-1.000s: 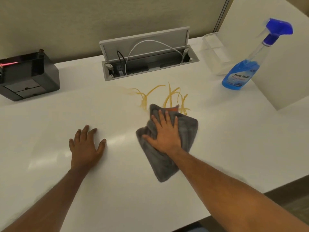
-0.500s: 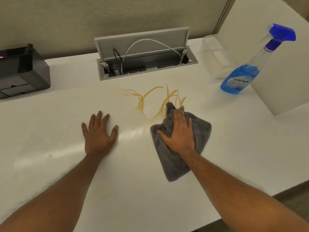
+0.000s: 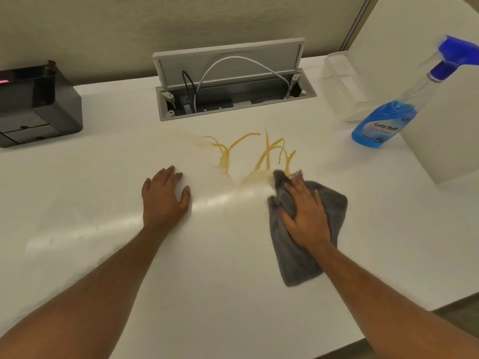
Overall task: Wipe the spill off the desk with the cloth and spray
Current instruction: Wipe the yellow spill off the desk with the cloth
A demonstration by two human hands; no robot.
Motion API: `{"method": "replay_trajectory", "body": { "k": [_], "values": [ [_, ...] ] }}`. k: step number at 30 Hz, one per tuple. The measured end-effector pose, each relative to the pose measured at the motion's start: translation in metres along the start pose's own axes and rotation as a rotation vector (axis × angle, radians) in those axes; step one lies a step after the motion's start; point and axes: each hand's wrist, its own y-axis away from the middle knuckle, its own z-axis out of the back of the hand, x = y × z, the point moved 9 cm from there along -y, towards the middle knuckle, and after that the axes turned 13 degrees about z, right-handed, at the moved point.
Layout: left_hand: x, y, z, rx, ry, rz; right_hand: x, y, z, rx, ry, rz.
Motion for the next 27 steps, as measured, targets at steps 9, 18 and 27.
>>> {"method": "replay_trajectory", "body": {
  "k": [9,18,27],
  "values": [
    [-0.001,0.001,-0.004,-0.019,0.016,0.007,0.104,-0.031,-0.052,0.269,-0.019,0.317],
    [0.0,0.001,-0.007,0.011,0.016,0.024,-0.005,0.025,0.001,0.132,0.221,-0.203],
    [-0.001,0.001,-0.006,0.016,-0.005,0.011,0.084,-0.061,-0.052,0.253,0.12,0.089]
  ]
}}
